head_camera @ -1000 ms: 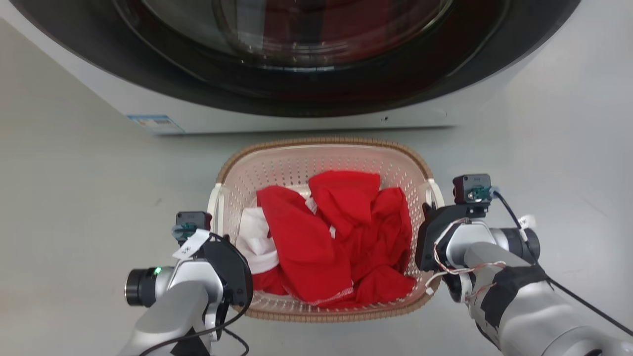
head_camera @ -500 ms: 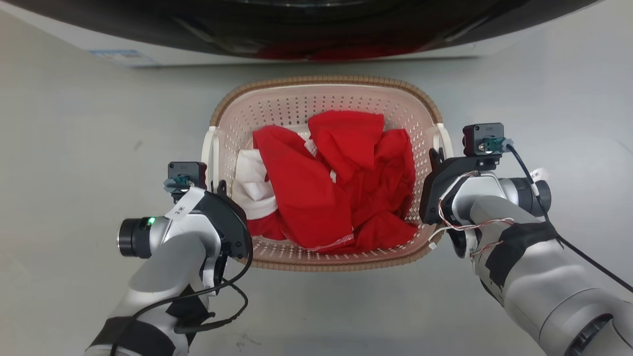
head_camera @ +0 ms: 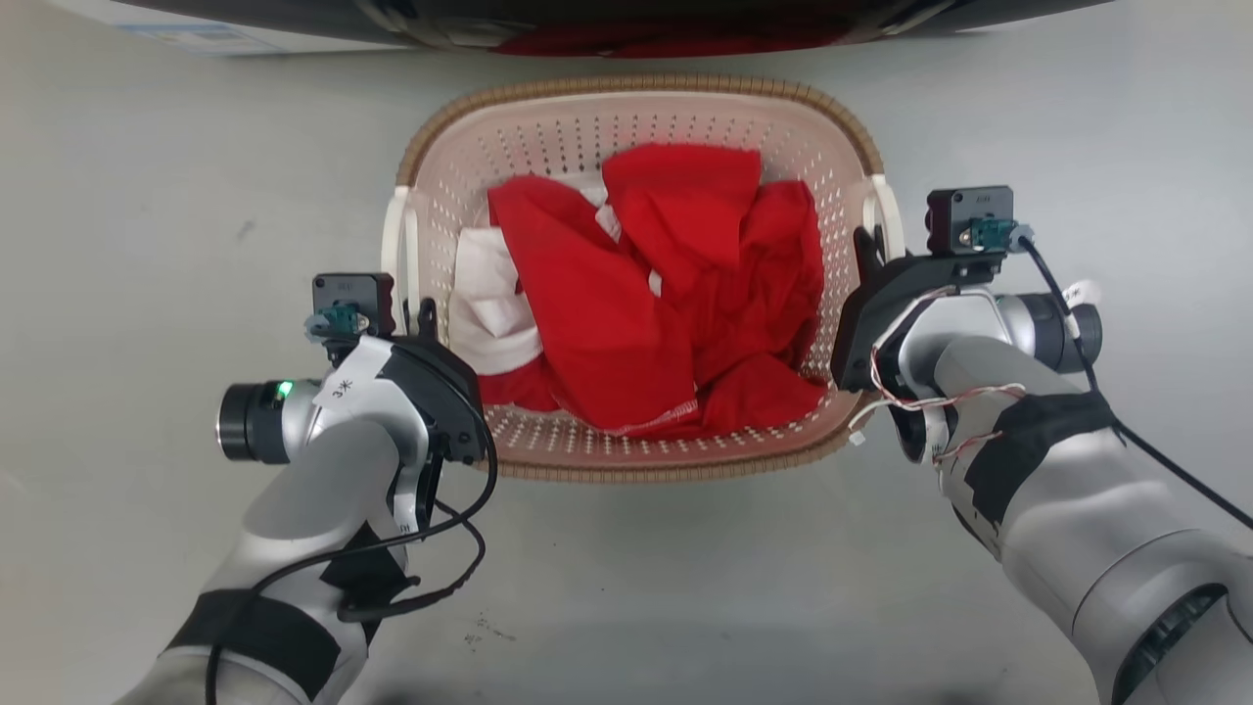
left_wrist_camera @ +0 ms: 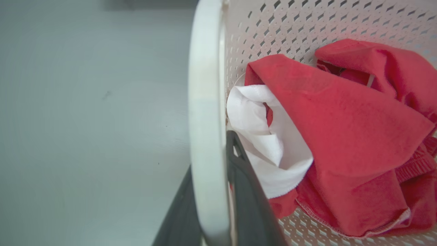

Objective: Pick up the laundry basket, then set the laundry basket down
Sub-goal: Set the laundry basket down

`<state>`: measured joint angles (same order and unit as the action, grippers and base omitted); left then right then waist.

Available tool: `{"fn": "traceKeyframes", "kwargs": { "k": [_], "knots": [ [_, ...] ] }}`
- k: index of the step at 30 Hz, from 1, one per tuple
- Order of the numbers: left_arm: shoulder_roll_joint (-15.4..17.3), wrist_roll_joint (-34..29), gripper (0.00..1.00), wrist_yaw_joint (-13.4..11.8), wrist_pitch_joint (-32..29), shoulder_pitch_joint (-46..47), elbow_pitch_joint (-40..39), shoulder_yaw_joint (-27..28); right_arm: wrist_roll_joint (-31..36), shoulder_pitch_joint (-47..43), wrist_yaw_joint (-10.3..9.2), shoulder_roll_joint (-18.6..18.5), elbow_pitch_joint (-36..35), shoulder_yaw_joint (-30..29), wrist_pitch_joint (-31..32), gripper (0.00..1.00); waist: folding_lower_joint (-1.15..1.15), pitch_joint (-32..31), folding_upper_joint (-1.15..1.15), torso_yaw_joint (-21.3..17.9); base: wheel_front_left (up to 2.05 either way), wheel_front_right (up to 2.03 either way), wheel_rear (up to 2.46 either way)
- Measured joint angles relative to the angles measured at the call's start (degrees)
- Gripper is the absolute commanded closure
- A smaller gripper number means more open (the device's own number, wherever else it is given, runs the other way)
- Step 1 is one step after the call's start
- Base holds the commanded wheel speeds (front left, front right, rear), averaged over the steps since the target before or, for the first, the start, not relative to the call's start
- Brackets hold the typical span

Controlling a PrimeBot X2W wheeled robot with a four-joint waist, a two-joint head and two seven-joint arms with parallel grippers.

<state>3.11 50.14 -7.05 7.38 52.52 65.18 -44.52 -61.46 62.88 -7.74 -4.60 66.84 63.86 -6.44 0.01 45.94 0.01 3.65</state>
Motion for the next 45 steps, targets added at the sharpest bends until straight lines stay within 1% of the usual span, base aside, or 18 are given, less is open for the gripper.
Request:
{"fn": "traceKeyframes", "kwargs": {
  "k": [12, 20, 21, 22, 23, 24, 25, 26, 35, 45],
  "knots": [
    [-0.05, -0.75, 1.00, -0.01, 2.92, 2.97, 1.02, 0.31, 0.52, 2.63, 0.01, -0.10, 0.36, 0.05, -2.76, 1.00, -0.01, 3.93, -0.01, -0.37, 0.00, 0.00, 0.00],
    [-0.16, -0.88, 1.00, 0.00, 3.90, 3.57, 1.76, 0.31, 0.57, 2.67, 0.01, -0.09, 0.35, 0.12, -3.93, 1.00, -0.02, 4.52, -0.02, -0.36, 0.00, 0.00, 0.00],
    [-0.22, -0.88, 1.00, 0.00, 3.93, 3.60, 1.90, 0.34, 0.57, 2.67, 0.01, -0.09, 0.36, 0.14, -4.08, 0.78, -0.02, 4.53, -0.02, -0.36, 0.00, 0.00, 0.00],
    [-0.30, -0.88, 0.80, 0.00, 4.15, 3.65, 2.03, 0.40, 0.58, 2.68, 0.01, -0.08, 0.37, 0.21, -4.13, 0.60, -0.02, 4.53, -0.02, -0.35, 0.00, 0.00, 0.00],
    [-0.38, -0.88, 0.63, 0.00, 4.15, 3.71, 2.14, 0.38, 0.57, 2.63, 0.01, 0.10, 0.49, 0.33, -4.12, 0.27, -0.01, 4.53, -0.01, -0.35, 0.00, 0.00, 0.00],
    [-0.58, -0.88, 0.54, 0.01, 4.15, 3.71, 2.33, 0.35, 0.57, 2.59, 0.02, 0.30, 0.57, 0.40, -4.13, 0.00, -0.01, 4.49, -0.01, -0.34, 0.00, 0.00, 0.00],
    [-0.86, -0.88, 0.09, 0.01, 4.15, 3.71, 2.44, 0.34, 0.57, 2.53, 0.03, 0.52, 0.64, 0.45, -4.14, 0.00, 0.00, 4.39, -0.01, -0.32, 0.00, 0.00, 0.00],
    [-1.08, -0.88, 0.00, 0.01, 4.16, 3.70, 2.53, 0.34, 0.57, 2.48, 0.18, 0.73, 0.60, 0.55, -4.15, 0.00, 0.00, 4.21, -0.01, -0.30, 0.00, 0.00, 0.00],
    [-1.34, -0.80, 0.00, 0.02, 4.83, 3.59, 3.50, 0.47, 0.48, 2.16, 0.18, 0.88, 0.56, 0.71, -4.23, 0.00, -0.01, 2.19, -0.01, -0.19, 0.00, 0.00, 0.00],
    [-1.36, -0.78, 0.00, 0.56, 5.47, 2.66, 4.33, 0.63, -0.10, 1.18, 0.18, 0.93, 1.29, 0.69, -4.74, 0.00, -0.01, -1.66, -0.01, -0.58, 0.00, 0.00, 0.00]
  ]
}}
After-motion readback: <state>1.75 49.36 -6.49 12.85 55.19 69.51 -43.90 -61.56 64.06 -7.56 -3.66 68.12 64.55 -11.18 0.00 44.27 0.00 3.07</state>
